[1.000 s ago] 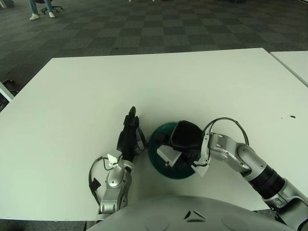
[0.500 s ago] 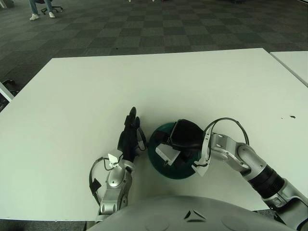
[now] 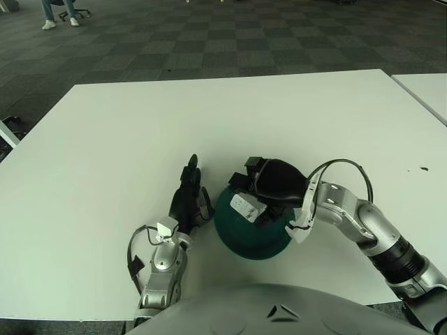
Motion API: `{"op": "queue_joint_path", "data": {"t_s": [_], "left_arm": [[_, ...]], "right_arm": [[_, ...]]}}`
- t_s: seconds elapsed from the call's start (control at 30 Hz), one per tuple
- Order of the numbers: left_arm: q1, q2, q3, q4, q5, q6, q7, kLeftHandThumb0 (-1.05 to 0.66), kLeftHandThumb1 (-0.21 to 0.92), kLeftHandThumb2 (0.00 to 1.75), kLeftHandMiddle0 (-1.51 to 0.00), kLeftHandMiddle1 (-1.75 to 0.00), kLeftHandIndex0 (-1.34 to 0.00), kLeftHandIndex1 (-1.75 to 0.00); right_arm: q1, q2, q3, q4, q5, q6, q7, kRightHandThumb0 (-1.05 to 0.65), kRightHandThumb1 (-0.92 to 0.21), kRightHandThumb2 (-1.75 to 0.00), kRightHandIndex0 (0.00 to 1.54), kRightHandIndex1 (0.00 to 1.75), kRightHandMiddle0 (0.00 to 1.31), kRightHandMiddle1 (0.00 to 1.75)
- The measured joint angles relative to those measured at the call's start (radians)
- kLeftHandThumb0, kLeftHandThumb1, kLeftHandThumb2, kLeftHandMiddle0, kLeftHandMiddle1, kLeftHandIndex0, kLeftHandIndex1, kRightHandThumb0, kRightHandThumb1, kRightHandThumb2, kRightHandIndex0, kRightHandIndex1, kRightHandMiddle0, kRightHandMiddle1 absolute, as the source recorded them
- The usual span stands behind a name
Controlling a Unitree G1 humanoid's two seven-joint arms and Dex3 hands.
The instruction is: Put the charger into the plate.
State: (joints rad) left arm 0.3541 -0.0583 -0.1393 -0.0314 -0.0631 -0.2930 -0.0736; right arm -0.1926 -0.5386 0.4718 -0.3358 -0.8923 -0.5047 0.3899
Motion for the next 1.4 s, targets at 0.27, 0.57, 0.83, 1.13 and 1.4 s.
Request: {"op": "queue_joint_path", "data": {"t_s": [0.27,0.57,0.83,1.13,1.4], "left_arm": [[0.0,-0.016,0.007,0.015,0.014,-0.029,0.015,-1.0,0.92,1.14,-0.03,-0.01,-0.01,-0.09],[0.004,-0.024,0.008,0.017,-0.009,-0.037,0.008,-1.03,0.92,1.13,-0.05,-0.01,0.0,-0.11],[0.005,-0.02,0.007,0.017,-0.008,-0.037,0.004,-1.05,0.92,1.12,-0.06,-0.01,0.0,-0.14],[0.005,-0.008,0.008,0.015,-0.01,-0.036,-0.01,-1.05,0.92,1.09,-0.07,-0.01,0.0,-0.14],[0.016,-0.016,0.007,-0.003,-0.045,-0.021,-0.021,-1.03,0.92,1.08,-0.1,-0.01,0.0,-0.25]], "right_arm": [[0.0,-0.007,-0.03,-0.036,-0.002,-0.012,-0.008,-1.05,-0.92,-0.98,0.01,0.0,0.0,0.03],[0.013,-0.011,-0.046,-0.01,-0.022,-0.024,-0.069,-1.05,-0.92,-0.94,0.0,0.0,0.0,0.0],[0.01,-0.018,-0.051,0.017,0.006,-0.038,-0.065,-1.05,-0.92,-0.96,0.0,0.0,0.0,0.0],[-0.1,0.047,-0.114,0.146,0.333,0.158,0.112,-1.05,-0.92,-0.92,0.03,0.01,0.0,0.0],[-0.002,0.191,-0.3,0.16,0.625,0.427,0.067,-1.05,-0.92,-0.85,0.1,0.03,0.05,0.03]]}}
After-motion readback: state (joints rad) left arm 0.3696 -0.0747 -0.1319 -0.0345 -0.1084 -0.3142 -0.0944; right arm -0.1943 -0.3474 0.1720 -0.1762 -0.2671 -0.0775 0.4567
